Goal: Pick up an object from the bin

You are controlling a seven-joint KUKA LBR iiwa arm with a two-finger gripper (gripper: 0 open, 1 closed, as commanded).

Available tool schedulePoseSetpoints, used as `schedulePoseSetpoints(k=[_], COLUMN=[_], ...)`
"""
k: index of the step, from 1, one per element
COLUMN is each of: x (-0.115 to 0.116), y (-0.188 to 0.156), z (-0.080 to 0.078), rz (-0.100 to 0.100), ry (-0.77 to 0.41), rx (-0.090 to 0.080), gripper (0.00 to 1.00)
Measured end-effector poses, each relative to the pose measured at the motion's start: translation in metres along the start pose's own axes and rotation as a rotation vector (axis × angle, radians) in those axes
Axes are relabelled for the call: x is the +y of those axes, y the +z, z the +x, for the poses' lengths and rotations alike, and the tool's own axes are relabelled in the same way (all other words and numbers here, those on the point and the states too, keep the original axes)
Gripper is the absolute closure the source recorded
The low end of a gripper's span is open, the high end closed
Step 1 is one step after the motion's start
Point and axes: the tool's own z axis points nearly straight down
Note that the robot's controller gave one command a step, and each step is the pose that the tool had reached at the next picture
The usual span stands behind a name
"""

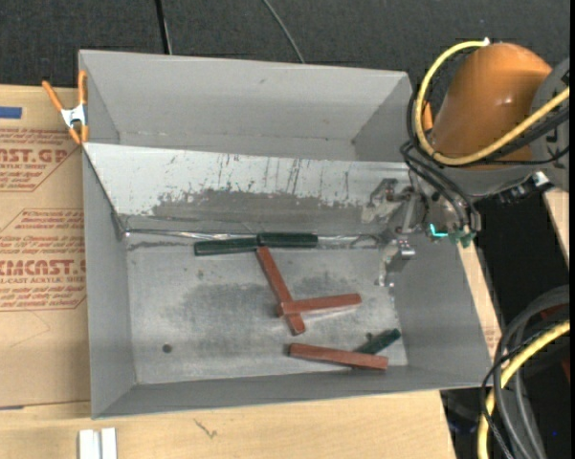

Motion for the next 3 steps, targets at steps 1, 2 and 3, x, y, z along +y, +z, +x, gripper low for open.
schedulePoseSetpoints(k=[1,2,3], x=[0.0,0.002,0.009], y=[-0.005,0.043,0.147], z=[-0.002,0.001,0.0], rz=[0.001,0.002,0.0], ry=[-0.001,-0.043,-0.003], rx=[-0.008,-0.015,-0.018], gripper=[0.0,0.0,1.0])
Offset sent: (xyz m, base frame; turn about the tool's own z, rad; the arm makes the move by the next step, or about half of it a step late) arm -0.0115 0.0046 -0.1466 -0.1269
